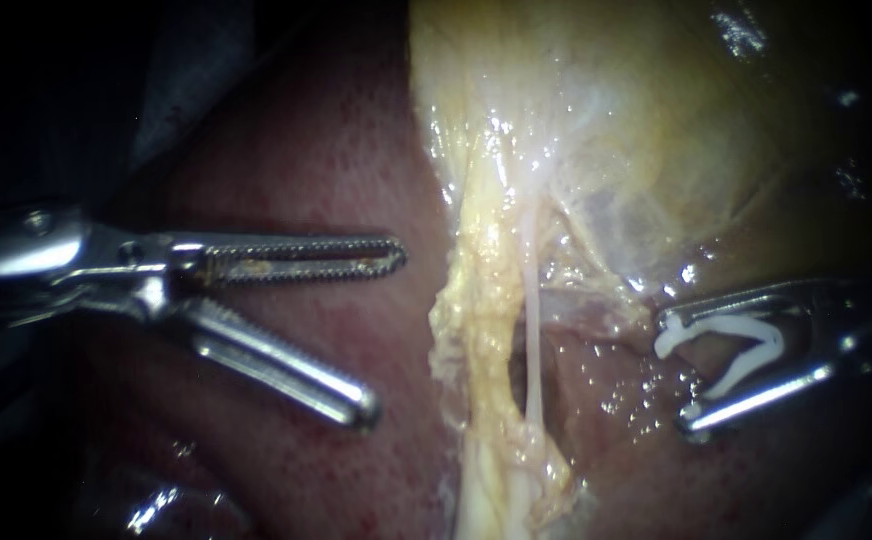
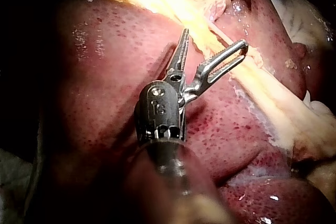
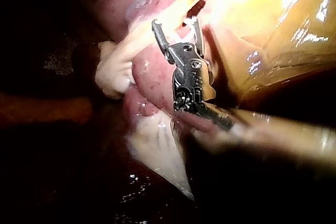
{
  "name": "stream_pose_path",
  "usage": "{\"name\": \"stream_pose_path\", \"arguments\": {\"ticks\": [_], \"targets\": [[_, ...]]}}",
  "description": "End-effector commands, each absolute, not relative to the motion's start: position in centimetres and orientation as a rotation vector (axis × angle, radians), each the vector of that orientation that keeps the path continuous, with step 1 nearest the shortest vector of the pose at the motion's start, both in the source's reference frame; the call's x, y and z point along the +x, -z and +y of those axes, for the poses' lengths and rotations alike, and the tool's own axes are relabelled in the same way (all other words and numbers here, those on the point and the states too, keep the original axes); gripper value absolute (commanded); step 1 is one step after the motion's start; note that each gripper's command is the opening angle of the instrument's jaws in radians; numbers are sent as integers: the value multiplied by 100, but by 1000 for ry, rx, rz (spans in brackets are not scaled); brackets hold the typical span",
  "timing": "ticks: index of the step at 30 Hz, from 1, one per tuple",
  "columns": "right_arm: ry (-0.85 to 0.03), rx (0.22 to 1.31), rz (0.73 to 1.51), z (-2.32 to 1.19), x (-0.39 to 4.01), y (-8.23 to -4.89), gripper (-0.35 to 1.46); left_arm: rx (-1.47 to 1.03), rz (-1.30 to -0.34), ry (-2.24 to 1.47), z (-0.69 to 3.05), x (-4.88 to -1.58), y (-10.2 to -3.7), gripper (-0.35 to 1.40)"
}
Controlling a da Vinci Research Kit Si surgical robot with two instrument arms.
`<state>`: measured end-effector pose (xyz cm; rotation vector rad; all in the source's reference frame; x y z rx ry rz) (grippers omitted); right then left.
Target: Grabbing gallbladder
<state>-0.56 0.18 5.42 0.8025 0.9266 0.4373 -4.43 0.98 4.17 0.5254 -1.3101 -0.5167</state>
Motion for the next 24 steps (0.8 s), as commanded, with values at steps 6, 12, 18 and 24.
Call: {"name": "stream_pose_path", "arguments": {"ticks": [6,12,18,24], "targets": [[-437,803,927,18,-56,-542,60,517,-1306,532,99,-443,-417,74],[-437,803,927,18,-56,-542,60,546,-1296,590,103,-447,-422,69],[-437,803,927,18,-57,-542,60,561,-1287,624,106,-459,-432,67],[-437,803,927,18,-57,-542,60,569,-1266,646,99,-469,-446,66]]}}
